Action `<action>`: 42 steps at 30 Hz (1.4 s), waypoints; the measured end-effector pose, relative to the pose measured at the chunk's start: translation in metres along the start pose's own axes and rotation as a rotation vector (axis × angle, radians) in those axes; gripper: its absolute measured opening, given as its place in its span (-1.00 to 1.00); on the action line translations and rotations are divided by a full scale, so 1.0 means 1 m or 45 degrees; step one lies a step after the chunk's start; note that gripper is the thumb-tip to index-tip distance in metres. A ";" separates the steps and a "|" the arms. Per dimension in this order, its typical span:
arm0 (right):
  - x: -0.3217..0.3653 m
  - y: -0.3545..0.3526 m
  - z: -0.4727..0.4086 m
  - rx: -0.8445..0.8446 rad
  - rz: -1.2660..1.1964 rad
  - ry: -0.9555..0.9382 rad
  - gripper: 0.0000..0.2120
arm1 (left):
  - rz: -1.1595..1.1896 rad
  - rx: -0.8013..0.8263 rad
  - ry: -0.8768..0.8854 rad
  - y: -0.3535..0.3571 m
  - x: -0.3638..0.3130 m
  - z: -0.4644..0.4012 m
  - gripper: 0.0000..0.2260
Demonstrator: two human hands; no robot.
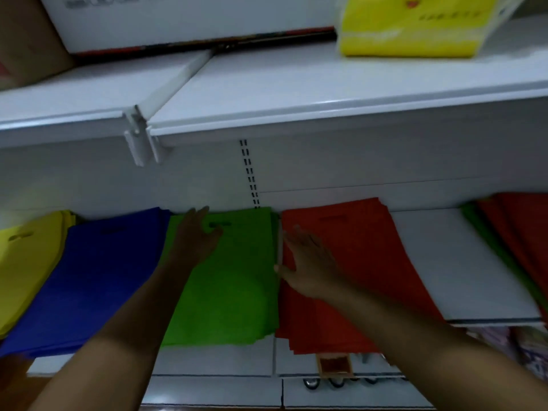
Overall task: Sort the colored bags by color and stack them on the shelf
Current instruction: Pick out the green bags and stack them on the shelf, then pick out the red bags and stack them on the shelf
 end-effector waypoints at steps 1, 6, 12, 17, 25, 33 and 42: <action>-0.009 -0.009 0.004 -0.022 -0.003 0.024 -0.28 | 0.026 -0.004 0.030 0.003 -0.018 0.001 -0.42; -0.078 -0.064 0.036 -0.139 -0.024 0.154 -0.28 | 0.071 -0.009 0.222 0.033 -0.122 0.003 -0.45; -0.209 -0.131 0.088 -0.241 0.076 0.325 -0.30 | 0.042 0.139 0.487 0.108 -0.255 0.013 -0.54; -0.320 -0.176 0.122 -0.284 0.160 0.460 -0.29 | 0.078 0.237 0.593 0.183 -0.357 0.025 -0.57; -0.444 -0.218 0.164 -0.300 0.185 0.641 -0.31 | 0.079 0.344 0.702 0.281 -0.476 0.040 -0.56; -0.522 -0.217 0.176 -0.210 0.063 0.935 -0.25 | 0.055 0.536 0.423 0.358 -0.489 0.037 -0.48; -0.507 -0.202 0.158 -0.250 -0.016 0.726 -0.28 | 0.391 0.508 0.067 0.384 -0.443 0.027 -0.41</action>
Point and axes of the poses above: each hand's wrist, its own z-axis away from the middle knuckle, its own y-axis out of the palm, x = y × z, the point moved 2 cm from there along -z, towards the middle knuckle, and after that the axes turned 10 degrees about y, right-handed, at the moved point
